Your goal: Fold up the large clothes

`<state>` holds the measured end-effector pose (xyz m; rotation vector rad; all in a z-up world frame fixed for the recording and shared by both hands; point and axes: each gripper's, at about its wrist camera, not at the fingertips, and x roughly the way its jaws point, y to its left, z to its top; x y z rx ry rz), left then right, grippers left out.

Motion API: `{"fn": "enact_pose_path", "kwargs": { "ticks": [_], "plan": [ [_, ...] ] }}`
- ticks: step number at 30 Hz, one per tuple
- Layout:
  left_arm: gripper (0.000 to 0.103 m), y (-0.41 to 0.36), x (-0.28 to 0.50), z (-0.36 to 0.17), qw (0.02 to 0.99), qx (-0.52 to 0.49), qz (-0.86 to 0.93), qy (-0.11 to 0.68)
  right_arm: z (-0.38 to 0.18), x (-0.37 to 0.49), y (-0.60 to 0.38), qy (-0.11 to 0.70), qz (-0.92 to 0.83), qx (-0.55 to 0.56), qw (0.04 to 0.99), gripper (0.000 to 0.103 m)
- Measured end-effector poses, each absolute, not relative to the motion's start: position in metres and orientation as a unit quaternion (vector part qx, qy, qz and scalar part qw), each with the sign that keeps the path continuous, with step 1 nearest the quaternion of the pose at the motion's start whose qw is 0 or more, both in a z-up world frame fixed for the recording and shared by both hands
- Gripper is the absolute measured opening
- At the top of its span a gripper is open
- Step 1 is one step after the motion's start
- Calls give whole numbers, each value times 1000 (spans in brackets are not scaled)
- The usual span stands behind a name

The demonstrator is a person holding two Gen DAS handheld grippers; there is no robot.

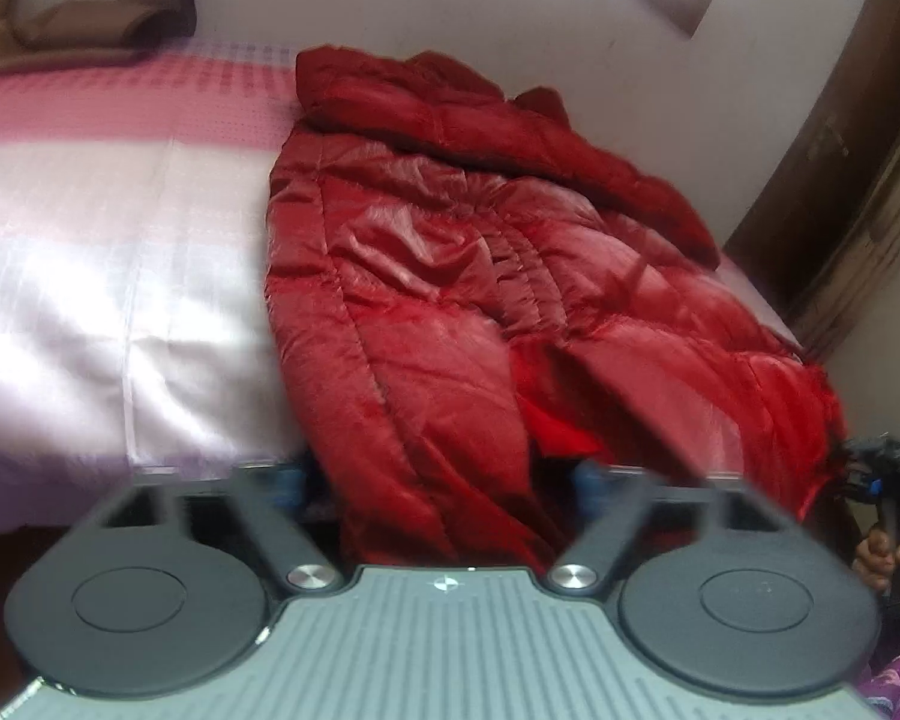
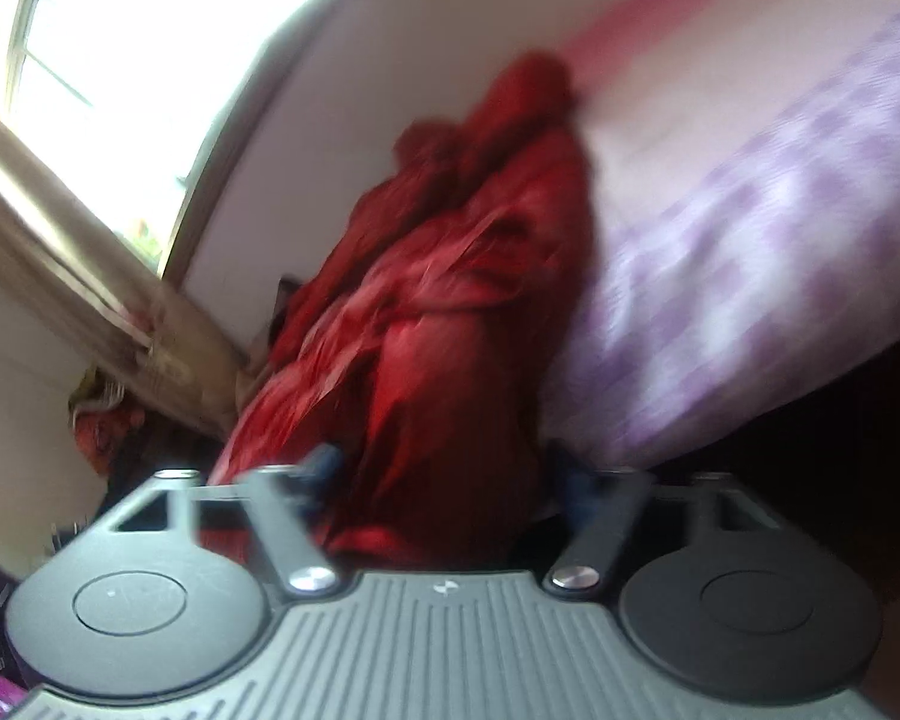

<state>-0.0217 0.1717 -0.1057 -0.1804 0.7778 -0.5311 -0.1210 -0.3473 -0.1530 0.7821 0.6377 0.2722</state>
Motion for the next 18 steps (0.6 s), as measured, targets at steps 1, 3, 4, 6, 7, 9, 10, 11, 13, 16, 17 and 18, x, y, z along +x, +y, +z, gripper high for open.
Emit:
{"fn": "enact_pose_path", "kwargs": {
  "ticks": [1, 3, 4, 6, 7, 9, 10, 11, 13, 16, 17, 18],
  "plan": [
    [35, 173, -21, -103, 884, -102, -261, 374, -152, -119, -343, 300, 133, 369, 870, 32],
    [27, 175, -24, -98, 884, -130, -258, 368, -143, -118, -342, 282, 140, 370, 874, 19],
    [25, 177, -26, -96, 884, -142, -255, 364, -136, -120, -344, 267, 146, 379, 874, 18],
    [23, 178, -33, -91, 884, -159, -256, 356, -124, -125, -348, 240, 158, 391, 875, 17],
    [22, 178, -38, -88, 886, -164, -258, 348, -119, -126, -348, 236, 159, 390, 876, 16],
    [21, 173, -45, -85, 893, -146, -259, 337, -117, -130, -346, 239, 160, 383, 878, 16],
    [21, 171, -48, -85, 895, -139, -257, 338, -120, -133, -346, 245, 157, 386, 876, 16],
    [20, 170, -51, -86, 894, -136, -256, 340, -124, -137, -345, 251, 154, 395, 870, 16],
    [20, 172, -59, -87, 894, -133, -253, 344, -130, -146, -346, 250, 153, 413, 863, 15],
    [20, 177, -71, -82, 892, -131, -256, 348, -128, -160, -345, 243, 158, 431, 854, 15],
    [20, 178, -74, -80, 893, -130, -256, 348, -127, -166, -344, 240, 161, 437, 852, 15],
    [20, 179, -79, -77, 893, -129, -257, 346, -124, -172, -342, 237, 163, 442, 850, 15]
  ]
}}
